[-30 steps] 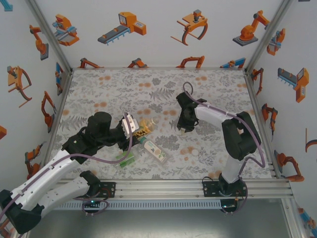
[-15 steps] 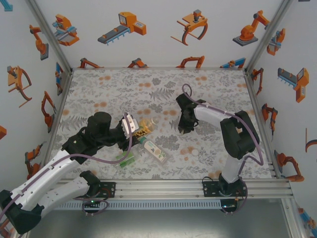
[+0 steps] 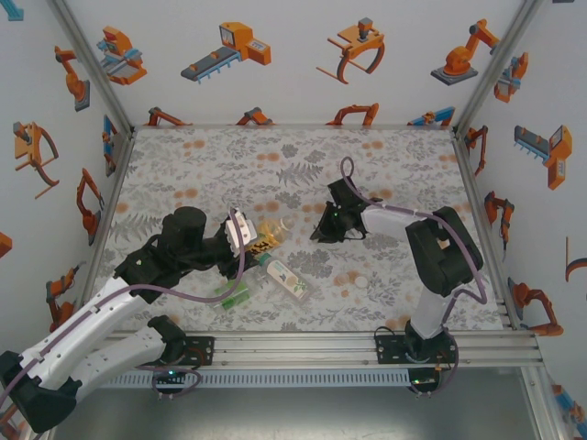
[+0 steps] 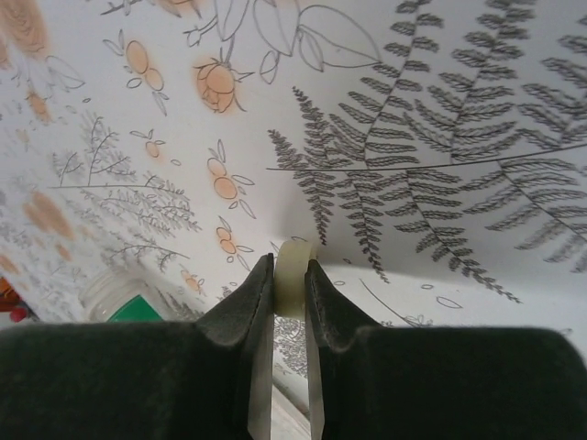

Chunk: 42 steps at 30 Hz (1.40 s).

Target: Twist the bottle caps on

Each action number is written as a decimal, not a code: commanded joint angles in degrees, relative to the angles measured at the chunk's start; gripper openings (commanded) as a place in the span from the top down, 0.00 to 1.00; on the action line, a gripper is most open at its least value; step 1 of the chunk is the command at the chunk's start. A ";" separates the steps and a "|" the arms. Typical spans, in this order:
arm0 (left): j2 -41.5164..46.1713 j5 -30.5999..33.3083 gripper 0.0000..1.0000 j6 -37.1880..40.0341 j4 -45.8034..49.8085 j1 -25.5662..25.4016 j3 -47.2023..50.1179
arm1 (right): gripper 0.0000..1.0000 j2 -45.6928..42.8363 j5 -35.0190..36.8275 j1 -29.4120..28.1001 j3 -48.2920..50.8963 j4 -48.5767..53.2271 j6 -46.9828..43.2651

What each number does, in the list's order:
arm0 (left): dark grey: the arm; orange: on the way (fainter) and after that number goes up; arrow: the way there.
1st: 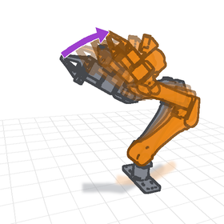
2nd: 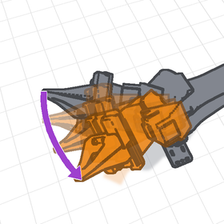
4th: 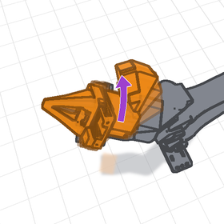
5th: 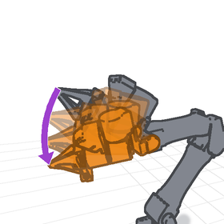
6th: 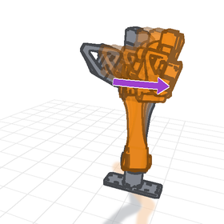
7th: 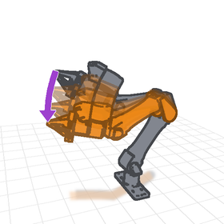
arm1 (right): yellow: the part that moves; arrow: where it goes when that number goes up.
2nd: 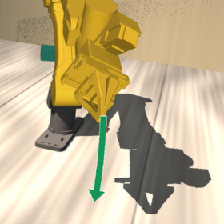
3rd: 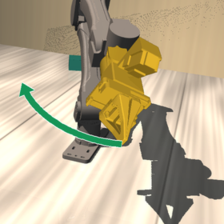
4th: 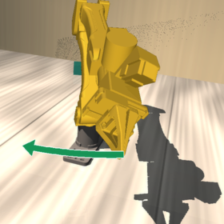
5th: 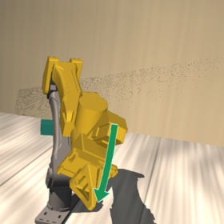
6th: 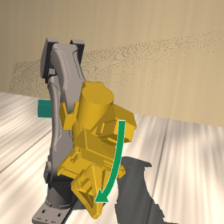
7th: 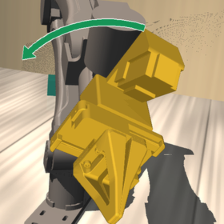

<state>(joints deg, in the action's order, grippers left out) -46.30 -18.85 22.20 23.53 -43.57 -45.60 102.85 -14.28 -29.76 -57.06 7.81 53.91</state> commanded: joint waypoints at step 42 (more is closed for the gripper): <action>0.25 -1.10 1.00 -2.07 -0.83 -0.25 0.23 | 0.59 7.26 19.45 -4.96 -15.45 29.60 -18.30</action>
<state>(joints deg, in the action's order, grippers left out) -46.87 -18.92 21.34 23.83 -43.57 -45.60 109.49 3.20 -34.26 -73.76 37.87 36.40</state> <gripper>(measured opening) 0.546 0.413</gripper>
